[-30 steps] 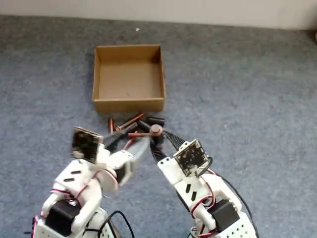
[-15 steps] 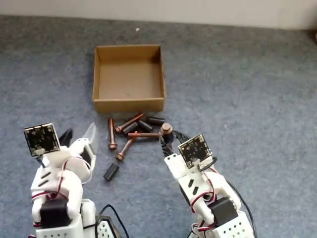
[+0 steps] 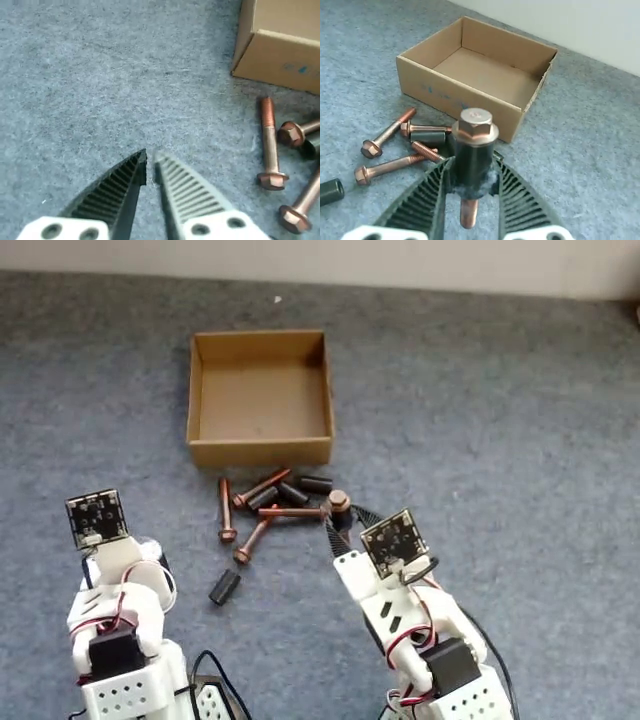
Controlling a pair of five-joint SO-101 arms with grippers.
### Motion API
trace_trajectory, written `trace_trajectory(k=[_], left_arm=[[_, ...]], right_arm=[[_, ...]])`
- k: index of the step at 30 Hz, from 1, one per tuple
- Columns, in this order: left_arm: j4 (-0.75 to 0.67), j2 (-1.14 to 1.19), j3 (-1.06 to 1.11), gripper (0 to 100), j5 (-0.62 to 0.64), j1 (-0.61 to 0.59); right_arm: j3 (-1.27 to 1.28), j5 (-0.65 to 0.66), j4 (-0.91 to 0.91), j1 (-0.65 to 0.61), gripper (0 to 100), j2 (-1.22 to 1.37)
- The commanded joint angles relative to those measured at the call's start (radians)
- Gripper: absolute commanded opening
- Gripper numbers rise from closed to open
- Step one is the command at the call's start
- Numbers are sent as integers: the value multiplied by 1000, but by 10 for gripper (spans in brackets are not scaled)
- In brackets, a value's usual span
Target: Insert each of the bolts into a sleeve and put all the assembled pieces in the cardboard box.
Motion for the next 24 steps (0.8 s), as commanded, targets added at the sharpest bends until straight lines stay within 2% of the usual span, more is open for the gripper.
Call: trace_trajectory(k=[1, 5, 11, 18, 24], left_arm=[[-52, -7, 28, 14, -32, 2], [-120, -4, 67, 6, -34, 2], [-117, -4, 67, 7, -34, 2], [-117, -4, 67, 7, -35, 2], [-117, -4, 67, 7, -35, 2]], right_arm=[[-84, 6, 51, 10, 5, -2], [-239, 3, 79, 5, 5, 110], [-529, 0, 24, -22, 5, 585], [-840, 5, -217, -18, 5, 1132], [-1069, 5, -409, -16, 5, 1480]])
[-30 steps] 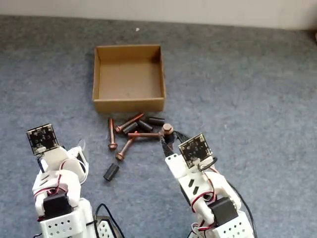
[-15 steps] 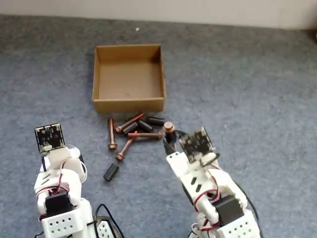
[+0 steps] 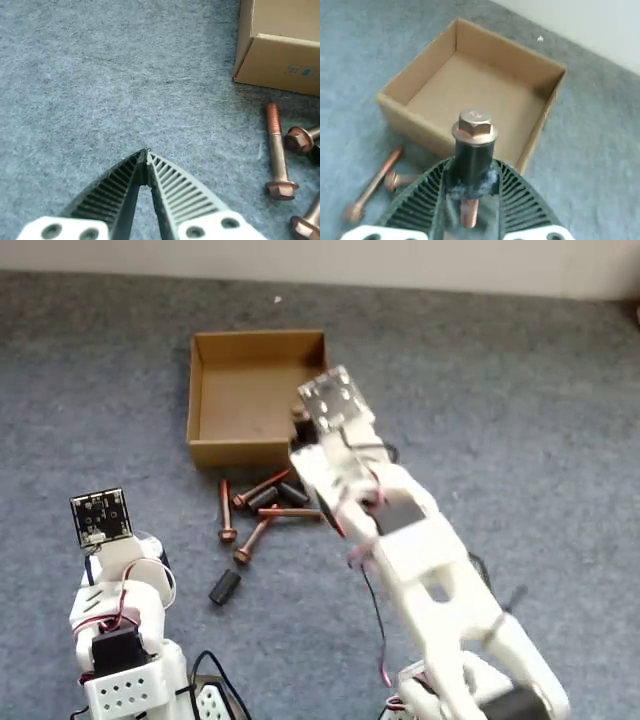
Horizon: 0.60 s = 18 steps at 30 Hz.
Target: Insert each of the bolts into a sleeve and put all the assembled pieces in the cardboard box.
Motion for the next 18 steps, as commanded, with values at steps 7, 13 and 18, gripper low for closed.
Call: trace_trajectory(k=[7, 13, 18], left_arm=[[-25, -7, 19, 7, -15, 2], [-25, -7, 19, 7, -15, 2], [-25, -7, 19, 7, -15, 2]], right_arm=[[-380, 5, -262, 38, 5, 440], [-476, 5, -272, 68, 5, 651], [-483, 5, -271, 81, 5, 737]])
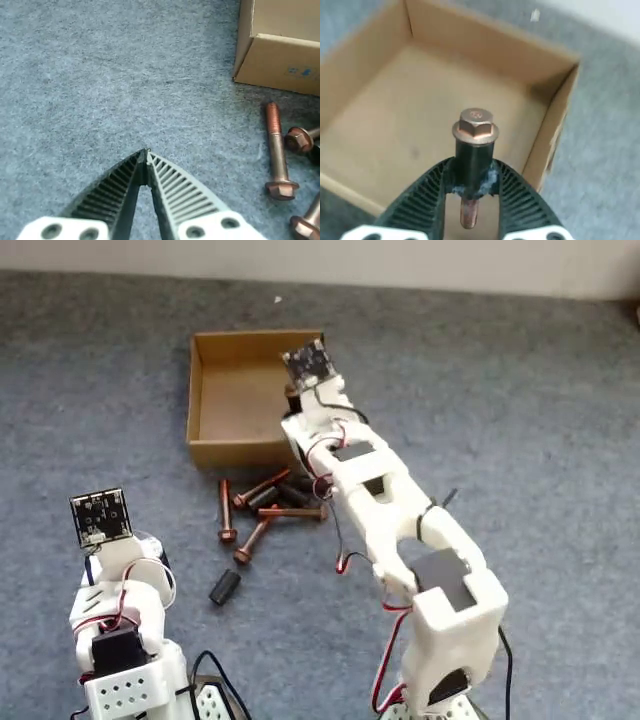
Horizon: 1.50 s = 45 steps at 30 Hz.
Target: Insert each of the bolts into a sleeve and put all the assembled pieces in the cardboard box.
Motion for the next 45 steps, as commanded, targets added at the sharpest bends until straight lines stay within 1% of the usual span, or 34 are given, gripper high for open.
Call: trace_trajectory(k=[1, 3, 5, 8, 12, 15, 21, 24, 27, 35, 36, 39, 41, 45], left_arm=[[-25, -7, 19, 7, -14, 2], [-25, -7, 19, 7, -14, 2], [-25, -7, 19, 7, -14, 2], [-25, -7, 19, 7, -14, 2], [-25, -7, 19, 7, -14, 2], [-25, -7, 19, 7, -14, 2], [-25, -7, 19, 7, -14, 1], [-25, -7, 19, 7, -14, 1], [-25, -7, 19, 7, -14, 1], [-25, -7, 19, 7, -14, 1], [-25, -7, 19, 7, -14, 1], [-25, -7, 19, 7, -14, 1], [-25, -7, 19, 7, -14, 1], [-25, -7, 19, 7, -14, 1]], right_arm=[[-81, 5, -35, 19, 6, -4], [-81, 5, -33, 19, 8, 2], [-79, 2, -10, 19, 38, 2], [-97, -2, 88, 19, 122, -1], [-186, -2, 226, 18, 134, -1], [-274, -2, 363, 18, 134, -2], [-466, -2, 722, 18, 134, -48], [-513, -2, 871, 18, 134, -104], [-521, -2, 977, 15, 134, -163], [-518, 6, 1178, -38, 134, -211], [-518, 21, 1194, -50, 134, -209], [-475, 143, 1225, -84, 134, -208], [-433, 199, 1224, -107, 134, -209], [-364, 247, 1165, -122, 134, -206]])
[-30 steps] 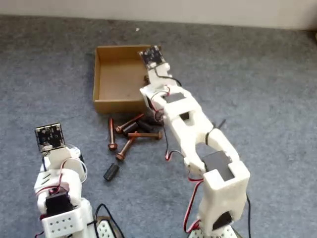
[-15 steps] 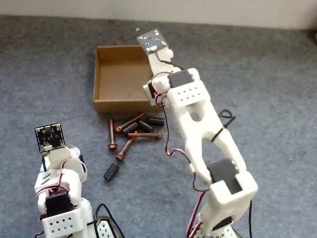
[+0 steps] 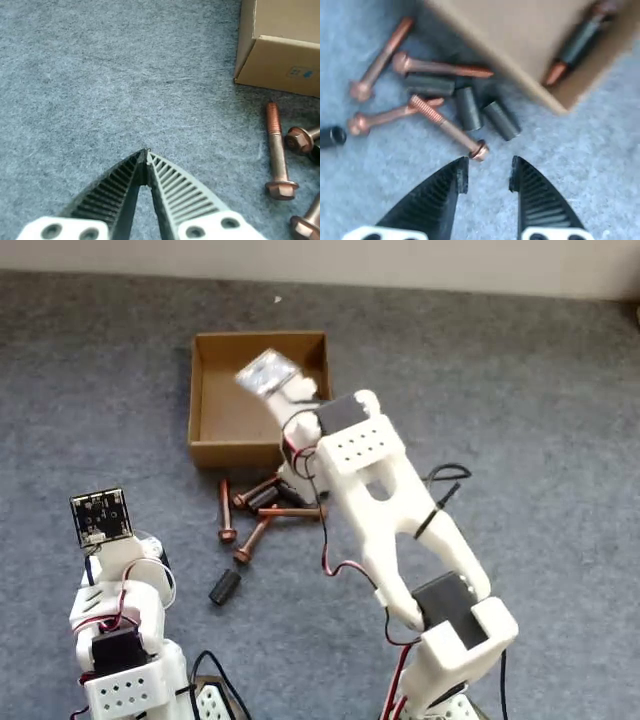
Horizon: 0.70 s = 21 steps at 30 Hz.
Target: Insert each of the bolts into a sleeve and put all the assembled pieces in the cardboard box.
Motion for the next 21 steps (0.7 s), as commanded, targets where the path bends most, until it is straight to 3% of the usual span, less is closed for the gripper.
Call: trace_trajectory(k=[1, 8, 21], left_arm=[[-25, -7, 19, 7, -14, 1], [-25, -7, 19, 7, -14, 1], [-25, -7, 19, 7, -14, -1]], right_arm=[[33, 46, -65, -19, 134, -54], [88, 115, -108, -10, 134, 82], [-145, 150, -102, 53, 134, 285]])
